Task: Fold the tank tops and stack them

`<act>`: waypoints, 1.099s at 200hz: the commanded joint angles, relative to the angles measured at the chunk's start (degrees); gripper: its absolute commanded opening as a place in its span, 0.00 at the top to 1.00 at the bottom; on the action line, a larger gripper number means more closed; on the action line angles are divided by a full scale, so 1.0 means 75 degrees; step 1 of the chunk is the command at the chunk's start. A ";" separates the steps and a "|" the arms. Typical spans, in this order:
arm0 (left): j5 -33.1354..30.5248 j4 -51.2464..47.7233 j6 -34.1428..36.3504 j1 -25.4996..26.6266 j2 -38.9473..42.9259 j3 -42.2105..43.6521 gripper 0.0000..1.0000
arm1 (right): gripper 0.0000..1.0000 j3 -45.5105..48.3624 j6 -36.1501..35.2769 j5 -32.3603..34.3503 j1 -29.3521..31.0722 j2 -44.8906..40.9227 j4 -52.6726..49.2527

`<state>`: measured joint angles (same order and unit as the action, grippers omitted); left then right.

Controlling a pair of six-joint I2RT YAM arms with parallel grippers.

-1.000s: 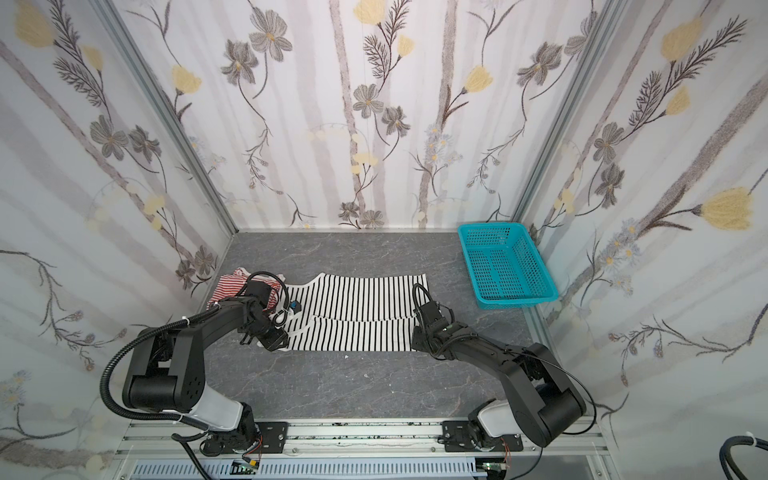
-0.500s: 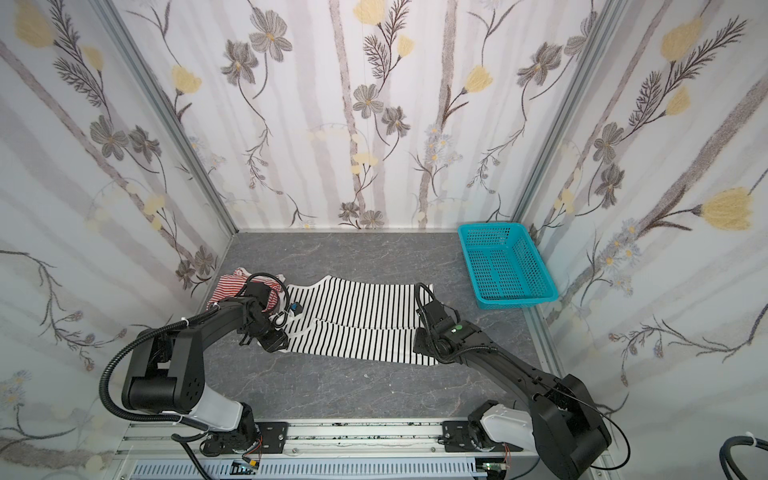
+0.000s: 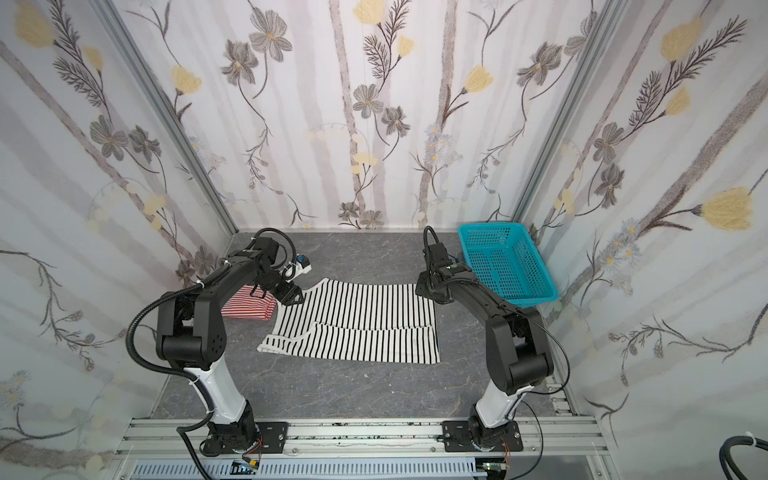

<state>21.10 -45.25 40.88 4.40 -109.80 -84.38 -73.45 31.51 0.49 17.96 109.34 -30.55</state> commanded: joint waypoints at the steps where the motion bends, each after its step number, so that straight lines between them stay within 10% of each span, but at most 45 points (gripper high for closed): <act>1: 0.0157 -0.0108 -0.0700 0.0074 -0.0694 -0.0823 0.36 | 0.50 -0.0640 -0.0274 -0.0004 -0.0147 0.0771 0.0034; 220: 0.0630 -0.0083 -0.1561 0.0807 -0.2683 -0.2894 0.34 | 0.70 -0.2851 -0.0696 -0.0064 -0.0742 0.3097 -0.0776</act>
<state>24.27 -45.21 29.65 10.50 -130.04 -105.71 -94.24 27.94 0.36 12.32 132.11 -35.53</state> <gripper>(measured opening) 0.660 0.301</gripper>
